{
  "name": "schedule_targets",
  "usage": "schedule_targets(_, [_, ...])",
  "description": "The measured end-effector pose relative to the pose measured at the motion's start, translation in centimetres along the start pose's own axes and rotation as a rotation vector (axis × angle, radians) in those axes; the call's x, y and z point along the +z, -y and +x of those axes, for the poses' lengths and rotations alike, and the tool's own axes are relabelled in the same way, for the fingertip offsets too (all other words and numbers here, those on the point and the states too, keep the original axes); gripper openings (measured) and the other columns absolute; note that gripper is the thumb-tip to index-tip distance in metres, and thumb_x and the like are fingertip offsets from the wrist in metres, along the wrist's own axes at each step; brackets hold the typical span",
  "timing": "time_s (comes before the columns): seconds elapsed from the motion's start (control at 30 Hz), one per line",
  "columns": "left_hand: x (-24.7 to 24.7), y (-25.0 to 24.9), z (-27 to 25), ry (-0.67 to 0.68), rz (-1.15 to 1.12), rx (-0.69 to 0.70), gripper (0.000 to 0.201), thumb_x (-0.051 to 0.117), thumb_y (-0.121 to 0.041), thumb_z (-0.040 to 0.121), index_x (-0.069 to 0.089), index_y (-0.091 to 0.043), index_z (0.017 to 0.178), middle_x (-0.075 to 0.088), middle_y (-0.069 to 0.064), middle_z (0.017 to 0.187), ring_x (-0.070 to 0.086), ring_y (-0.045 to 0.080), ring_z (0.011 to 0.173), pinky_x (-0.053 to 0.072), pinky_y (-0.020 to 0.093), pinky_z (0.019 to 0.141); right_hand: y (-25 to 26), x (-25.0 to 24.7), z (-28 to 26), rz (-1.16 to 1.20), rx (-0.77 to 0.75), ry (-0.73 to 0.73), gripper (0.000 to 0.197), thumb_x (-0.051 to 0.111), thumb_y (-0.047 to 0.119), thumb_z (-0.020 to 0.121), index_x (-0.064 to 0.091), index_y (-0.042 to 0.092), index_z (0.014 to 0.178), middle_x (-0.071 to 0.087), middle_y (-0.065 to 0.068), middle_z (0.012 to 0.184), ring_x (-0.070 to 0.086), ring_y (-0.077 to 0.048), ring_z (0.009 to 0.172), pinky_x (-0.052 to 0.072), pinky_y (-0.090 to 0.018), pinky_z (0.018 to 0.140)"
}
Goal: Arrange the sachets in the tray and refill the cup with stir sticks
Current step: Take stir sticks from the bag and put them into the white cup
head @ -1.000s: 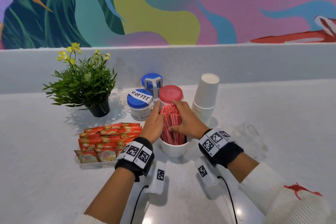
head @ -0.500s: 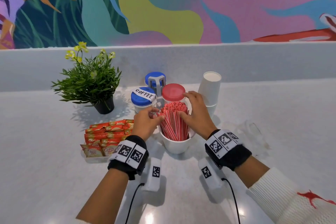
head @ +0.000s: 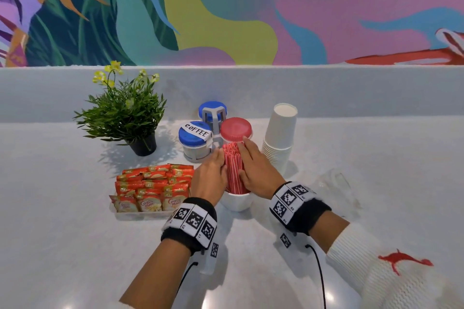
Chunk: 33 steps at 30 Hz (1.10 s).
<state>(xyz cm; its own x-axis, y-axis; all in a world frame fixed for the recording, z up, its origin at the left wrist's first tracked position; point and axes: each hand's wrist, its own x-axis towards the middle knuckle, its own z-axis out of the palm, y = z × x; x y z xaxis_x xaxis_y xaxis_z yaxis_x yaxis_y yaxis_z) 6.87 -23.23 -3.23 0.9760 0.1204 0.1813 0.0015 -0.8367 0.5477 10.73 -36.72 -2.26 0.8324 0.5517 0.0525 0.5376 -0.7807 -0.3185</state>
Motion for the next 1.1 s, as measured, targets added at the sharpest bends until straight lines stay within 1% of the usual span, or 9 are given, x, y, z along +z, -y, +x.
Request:
schedule_targets(0.1, [0.6, -0.2, -0.8, 0.045, -0.126, 0.011, 0.065, 0.040, -0.017, 0.096, 0.004, -0.017, 0.150, 0.033, 0.010, 0.150, 0.046, 0.025, 0.129, 0.038, 0.037, 0.108, -0.2, -0.1, 0.1, 0.001, -0.010, 0.003, 0.069, 0.046, 0.018, 0.091, 0.009, 0.006, 0.147, 0.007, -0.014, 0.156, 0.011, -0.029, 0.144, 0.018, -0.043, 0.118])
schedule_targets(0.3, [1.1, -0.2, -0.8, 0.059, -0.148, 0.028, 0.058, 0.028, -0.030, 0.101, -0.001, -0.018, 0.149, -0.006, 0.000, 0.158, -0.004, 0.009, 0.146, -0.002, 0.022, 0.114, 0.4, 0.4, 0.1, 0.053, 0.016, -0.080, 0.064, 0.043, 0.023, 0.095, 0.010, 0.010, 0.148, 0.004, -0.012, 0.157, 0.007, -0.029, 0.145, 0.017, -0.047, 0.118])
schedule_targets(0.47, [-0.1, -0.3, 0.5, 0.097, -0.828, -0.224, 0.062, 0.029, -0.057, 0.082, 0.030, -0.017, 0.130, 0.039, 0.010, 0.136, 0.043, 0.021, 0.125, 0.034, 0.047, 0.110, 1.3, 0.5, 0.0, 0.006, 0.064, -0.024, 0.066, 0.042, 0.017, 0.093, 0.008, 0.012, 0.148, 0.005, -0.008, 0.158, 0.003, -0.027, 0.146, 0.012, -0.045, 0.119])
schedule_targets(0.6, [-2.4, -0.7, 0.7, 0.143, -1.102, -0.228, 0.040, 0.015, -0.034, 0.103, 0.049, -0.014, 0.106, 0.060, 0.000, 0.103, 0.058, 0.000, 0.091, 0.043, 0.022, 0.097, 1.8, 0.5, 0.4, 0.018, 0.114, -0.066, 0.060, 0.042, 0.013, 0.091, 0.020, 0.013, 0.146, 0.017, -0.007, 0.155, 0.012, -0.026, 0.144, 0.017, -0.047, 0.117])
schedule_targets(0.67, [-3.5, -0.2, 0.6, 0.188, -1.093, -0.185, 0.038, 0.012, -0.028, 0.103, 0.049, -0.026, 0.097, 0.057, -0.006, 0.101, 0.055, -0.002, 0.092, 0.034, 0.025, 0.098, 2.1, 0.5, 0.6, 0.019, 0.125, -0.119, 0.055, 0.043, 0.010, 0.089, 0.029, 0.012, 0.142, 0.026, -0.008, 0.152, 0.020, -0.027, 0.141, 0.020, -0.046, 0.116])
schedule_targets(0.77, [-5.2, 2.2, 0.9, 0.262, -1.022, -0.158, 0.045, 0.009, -0.041, 0.100, 0.043, -0.024, 0.125, 0.045, 0.000, 0.132, 0.041, 0.013, 0.123, 0.029, 0.019, 0.095, 3.1, 0.3, 1.0, 0.028, 0.159, -0.228, 0.050, 0.045, 0.006, 0.086, 0.042, 0.009, 0.136, 0.038, -0.011, 0.145, 0.030, -0.028, 0.136, 0.022, -0.040, 0.116])
schedule_targets(0.87, [-7.1, 4.8, 1.2, 0.297, -0.882, -0.065, 0.046, 0.025, -0.054, 0.094, 0.038, -0.022, 0.125, 0.044, -0.009, 0.118, 0.042, 0.004, 0.108, 0.035, 0.005, 0.075, 4.4, 0.0, 1.5, 0.045, 0.153, -0.407, 0.043, 0.044, 0.003, 0.083, 0.053, 0.002, 0.125, 0.050, -0.018, 0.134, 0.042, -0.034, 0.127, 0.029, -0.040, 0.110])
schedule_targets(0.93, [-8.2, 6.4, 1.2, 0.264, -0.779, -0.025, 0.033, 0.029, -0.046, 0.097, 0.039, -0.023, 0.118, 0.045, -0.010, 0.112, 0.042, 0.001, 0.100, 0.036, 0.008, 0.083, 5.7, 0.1, 2.0, 0.055, 0.142, -0.476, 0.042, 0.041, 0.005, 0.082, 0.056, 0.000, 0.121, 0.053, -0.020, 0.128, 0.048, -0.036, 0.120, 0.036, -0.043, 0.106])
schedule_targets(1.1, [-9.8, 10.1, 0.2, 0.183, -0.377, -0.017, 0.028, 0.037, -0.017, 0.098, 0.045, -0.014, 0.125, 0.043, 0.003, 0.130, 0.041, 0.015, 0.120, 0.029, 0.022, 0.094, 10.1, 1.4, 2.8, 0.095, 0.012, -0.481, 0.044, 0.035, 0.012, 0.083, 0.057, -0.001, 0.120, 0.054, -0.016, 0.127, 0.049, -0.030, 0.119, 0.037, -0.037, 0.104])
